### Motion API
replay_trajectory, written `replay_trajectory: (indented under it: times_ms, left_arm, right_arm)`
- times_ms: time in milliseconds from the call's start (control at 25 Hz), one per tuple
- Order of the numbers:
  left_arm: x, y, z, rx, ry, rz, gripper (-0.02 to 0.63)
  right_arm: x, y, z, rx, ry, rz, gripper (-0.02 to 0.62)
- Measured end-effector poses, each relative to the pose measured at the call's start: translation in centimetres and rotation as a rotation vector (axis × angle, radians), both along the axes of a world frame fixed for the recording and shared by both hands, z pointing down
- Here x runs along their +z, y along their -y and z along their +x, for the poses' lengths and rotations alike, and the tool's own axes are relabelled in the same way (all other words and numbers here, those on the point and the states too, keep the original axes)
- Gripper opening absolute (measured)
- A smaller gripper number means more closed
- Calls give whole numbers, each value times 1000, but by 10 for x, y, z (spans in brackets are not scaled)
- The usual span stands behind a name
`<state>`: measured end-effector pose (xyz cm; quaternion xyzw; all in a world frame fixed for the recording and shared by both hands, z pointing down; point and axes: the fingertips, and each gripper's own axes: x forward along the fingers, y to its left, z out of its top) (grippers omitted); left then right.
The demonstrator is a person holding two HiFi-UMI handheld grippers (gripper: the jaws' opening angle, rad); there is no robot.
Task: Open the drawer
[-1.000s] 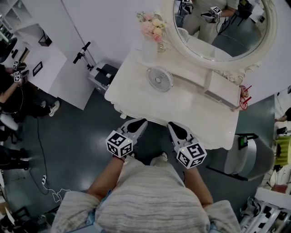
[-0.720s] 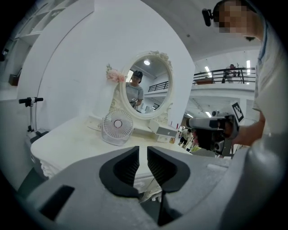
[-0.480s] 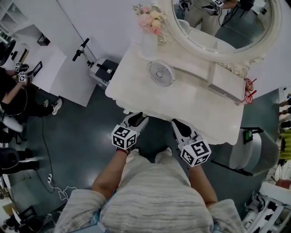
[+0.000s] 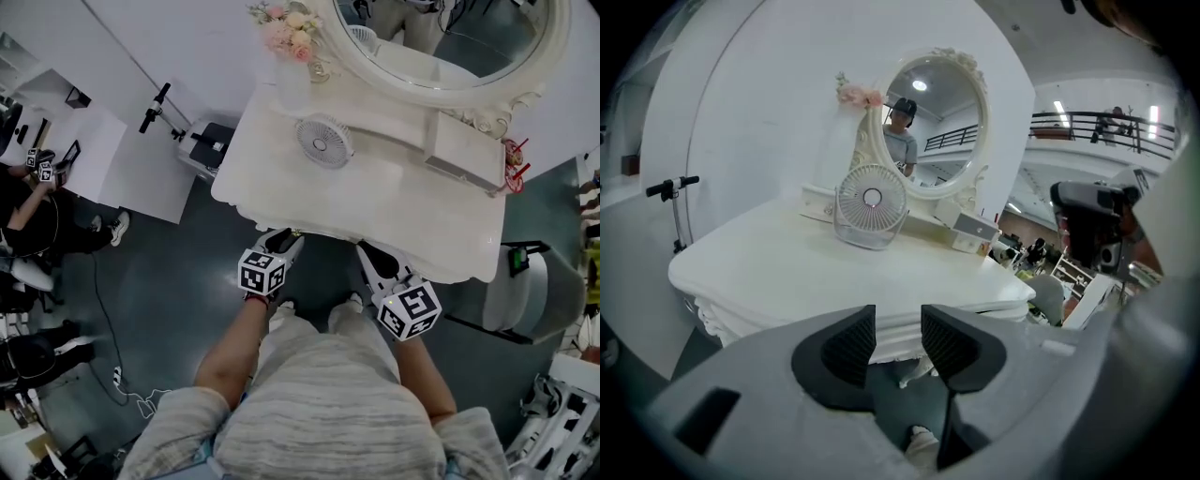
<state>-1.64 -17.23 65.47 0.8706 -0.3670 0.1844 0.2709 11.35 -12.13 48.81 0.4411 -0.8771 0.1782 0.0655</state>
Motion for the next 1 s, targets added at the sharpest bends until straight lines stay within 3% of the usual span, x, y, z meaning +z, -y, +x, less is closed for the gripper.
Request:
replay_trajectory:
  times_ms: [1000]
  left_arm:
    - [113,5,2,-26,117,-280,207]
  right_arm:
    - [19,3,15,-8,-35,-56,11]
